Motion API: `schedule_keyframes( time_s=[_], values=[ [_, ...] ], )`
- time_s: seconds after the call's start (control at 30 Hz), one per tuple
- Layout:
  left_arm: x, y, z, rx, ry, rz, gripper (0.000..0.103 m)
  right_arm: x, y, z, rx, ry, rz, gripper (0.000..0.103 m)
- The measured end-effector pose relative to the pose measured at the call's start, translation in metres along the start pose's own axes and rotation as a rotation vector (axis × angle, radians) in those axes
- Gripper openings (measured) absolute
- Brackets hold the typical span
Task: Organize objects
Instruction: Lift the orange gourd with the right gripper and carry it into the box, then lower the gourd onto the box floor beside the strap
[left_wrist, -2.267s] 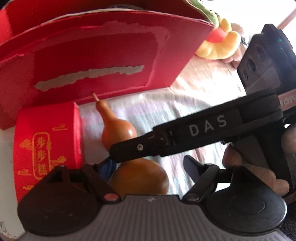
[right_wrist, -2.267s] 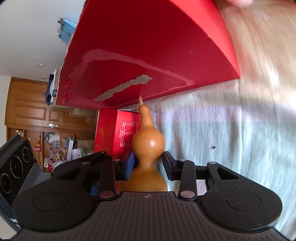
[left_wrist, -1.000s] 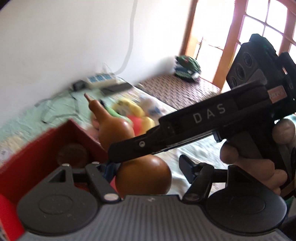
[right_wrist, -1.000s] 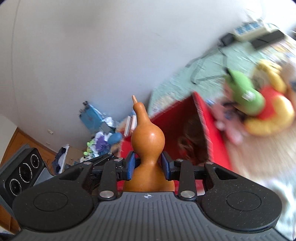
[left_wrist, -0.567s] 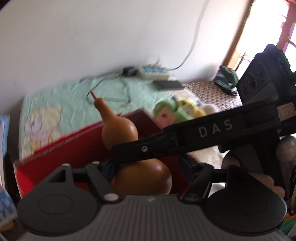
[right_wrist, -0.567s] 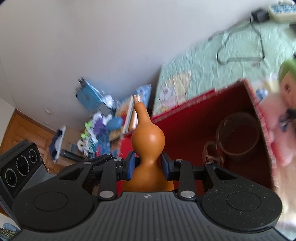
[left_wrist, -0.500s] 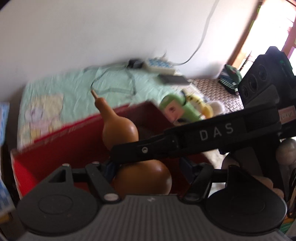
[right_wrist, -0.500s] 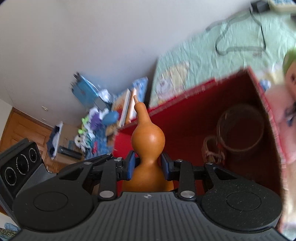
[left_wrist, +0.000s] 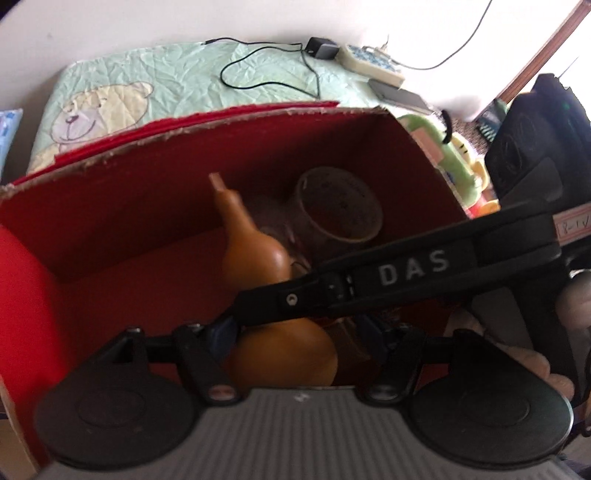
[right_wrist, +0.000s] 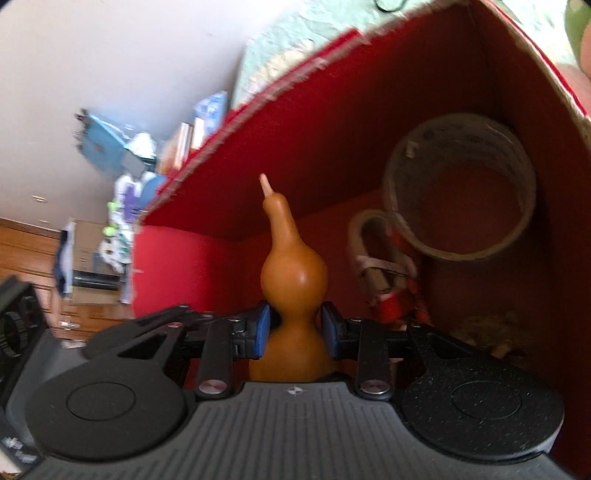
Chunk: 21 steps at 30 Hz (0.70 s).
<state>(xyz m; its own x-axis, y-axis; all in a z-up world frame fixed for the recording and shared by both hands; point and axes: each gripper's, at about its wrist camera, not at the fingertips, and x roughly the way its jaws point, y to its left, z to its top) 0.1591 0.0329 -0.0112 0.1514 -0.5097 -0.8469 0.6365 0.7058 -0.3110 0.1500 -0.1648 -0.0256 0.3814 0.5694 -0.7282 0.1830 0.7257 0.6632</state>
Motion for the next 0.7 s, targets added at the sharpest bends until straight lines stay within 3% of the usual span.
schedule_keyframes(
  time_s=[0.27, 0.47, 0.7],
  values=[
    [0.006, -0.001, -0.001, -0.017, 0.040, 0.046, 0.072, 0.011, 0.013, 0.002, -0.055, 0.016, -0.110, 0.031],
    [0.012, 0.000, 0.000, -0.010, 0.046, 0.060, 0.075, 0.018, 0.008, 0.003, -0.052, 0.058, -0.081, 0.030],
    [0.008, 0.004, -0.006, -0.007, 0.035, 0.155, 0.077, 0.015, 0.008, 0.000, -0.045, 0.028, -0.085, 0.030]
  ],
)
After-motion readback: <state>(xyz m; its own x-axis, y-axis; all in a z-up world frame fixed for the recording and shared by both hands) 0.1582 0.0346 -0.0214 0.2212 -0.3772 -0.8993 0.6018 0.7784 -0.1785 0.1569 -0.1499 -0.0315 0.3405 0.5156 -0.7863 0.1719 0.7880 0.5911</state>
